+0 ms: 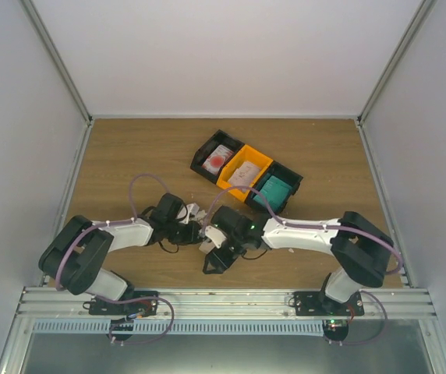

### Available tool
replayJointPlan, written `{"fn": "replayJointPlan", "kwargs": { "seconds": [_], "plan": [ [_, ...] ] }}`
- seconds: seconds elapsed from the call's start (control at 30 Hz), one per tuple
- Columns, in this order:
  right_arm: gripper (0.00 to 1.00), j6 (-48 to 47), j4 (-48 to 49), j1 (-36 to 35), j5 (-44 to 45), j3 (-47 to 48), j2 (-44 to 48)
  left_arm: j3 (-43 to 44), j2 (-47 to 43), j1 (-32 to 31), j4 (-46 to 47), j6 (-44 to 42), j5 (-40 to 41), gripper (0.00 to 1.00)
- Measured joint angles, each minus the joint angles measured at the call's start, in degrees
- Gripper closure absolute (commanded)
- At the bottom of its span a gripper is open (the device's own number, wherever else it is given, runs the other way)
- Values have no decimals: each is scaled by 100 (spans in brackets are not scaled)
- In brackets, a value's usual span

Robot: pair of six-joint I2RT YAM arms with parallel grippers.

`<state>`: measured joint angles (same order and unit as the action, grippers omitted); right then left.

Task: Put the credit cards into the card holder
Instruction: Adjust the card holder at the center of the board.

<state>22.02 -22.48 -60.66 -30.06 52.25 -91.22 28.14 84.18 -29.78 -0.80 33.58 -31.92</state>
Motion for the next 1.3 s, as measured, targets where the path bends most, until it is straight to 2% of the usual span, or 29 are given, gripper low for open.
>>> {"fn": "replayJointPlan", "kwargs": {
  "seconds": [0.17,0.33,0.47,0.57,0.73,0.97,1.3],
  "plan": [
    [51,131,-140,20,111,-136,-249,-74,-68,-7,20,4,-24,74],
    [51,210,-378,439,479,-162,-297,-72,-81,-7,17,22,-35,71],
    [63,214,-476,787,789,-164,-319,-59,-111,-11,-11,37,-31,67],
    [65,251,-520,1012,1012,-140,-398,4,-133,-11,-111,39,35,63],
    [65,280,-531,1325,1220,-2,-514,221,-179,-11,-271,22,254,54],
    [60,-66,-459,1563,1744,155,-599,752,-87,-11,-389,-136,540,49],
    [52,-1237,-227,1399,2162,155,-603,1008,595,-11,-439,-396,450,53]
  ]
}}
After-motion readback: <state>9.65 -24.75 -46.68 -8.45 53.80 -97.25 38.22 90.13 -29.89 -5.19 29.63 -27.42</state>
